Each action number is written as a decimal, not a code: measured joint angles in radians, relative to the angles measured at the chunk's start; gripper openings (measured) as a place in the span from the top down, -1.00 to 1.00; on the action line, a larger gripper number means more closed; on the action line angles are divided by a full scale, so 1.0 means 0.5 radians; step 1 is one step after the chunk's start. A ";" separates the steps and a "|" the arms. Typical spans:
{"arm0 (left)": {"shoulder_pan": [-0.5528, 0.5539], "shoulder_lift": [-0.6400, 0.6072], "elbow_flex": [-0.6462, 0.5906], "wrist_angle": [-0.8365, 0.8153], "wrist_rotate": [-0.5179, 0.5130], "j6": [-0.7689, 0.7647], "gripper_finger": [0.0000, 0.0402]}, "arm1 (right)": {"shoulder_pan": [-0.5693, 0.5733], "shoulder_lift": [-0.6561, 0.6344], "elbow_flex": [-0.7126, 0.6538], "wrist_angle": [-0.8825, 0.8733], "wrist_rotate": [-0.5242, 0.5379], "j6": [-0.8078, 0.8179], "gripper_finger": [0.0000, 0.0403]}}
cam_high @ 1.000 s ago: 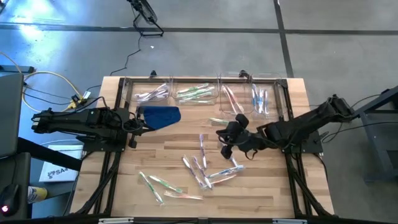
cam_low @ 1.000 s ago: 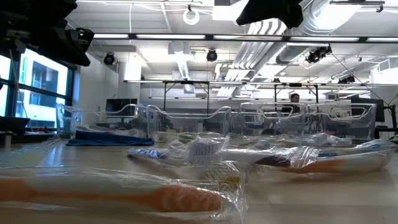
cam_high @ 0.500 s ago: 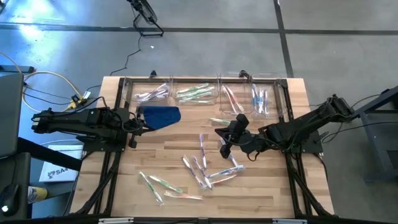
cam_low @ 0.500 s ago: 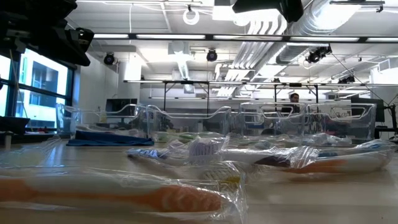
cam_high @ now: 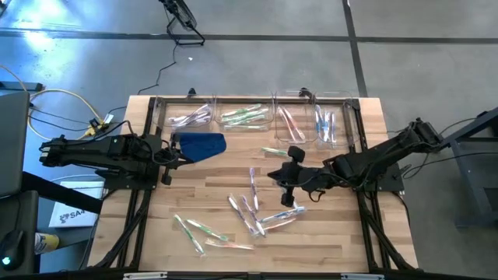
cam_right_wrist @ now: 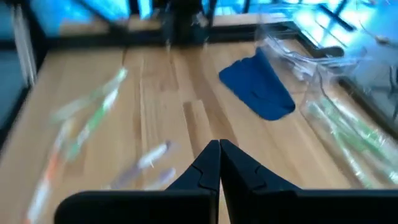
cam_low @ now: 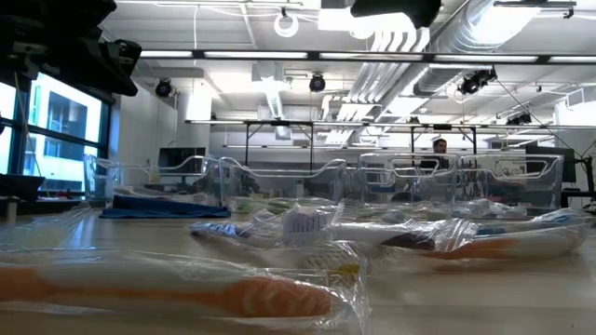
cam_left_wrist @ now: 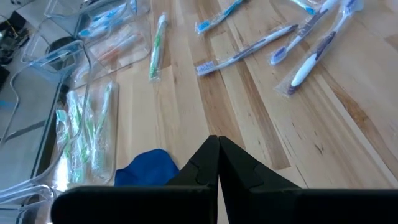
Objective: Pick & Place Toothbrushes
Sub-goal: Put the violet toothbrush into the left transparent bin
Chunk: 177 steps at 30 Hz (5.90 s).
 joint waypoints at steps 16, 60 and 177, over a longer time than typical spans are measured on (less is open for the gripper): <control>0.000 0.000 0.001 0.020 -0.081 0.006 0.99 | -0.449 -0.241 -0.075 -0.252 -0.575 -0.325 0.99; 0.000 0.447 0.001 0.545 -0.237 0.106 0.99 | -0.467 -1.470 -1.670 1.539 -0.678 -0.291 0.99; 0.248 2.985 1.501 0.357 0.759 2.027 0.19 | -0.467 -1.254 -1.669 1.399 -0.565 -0.216 0.99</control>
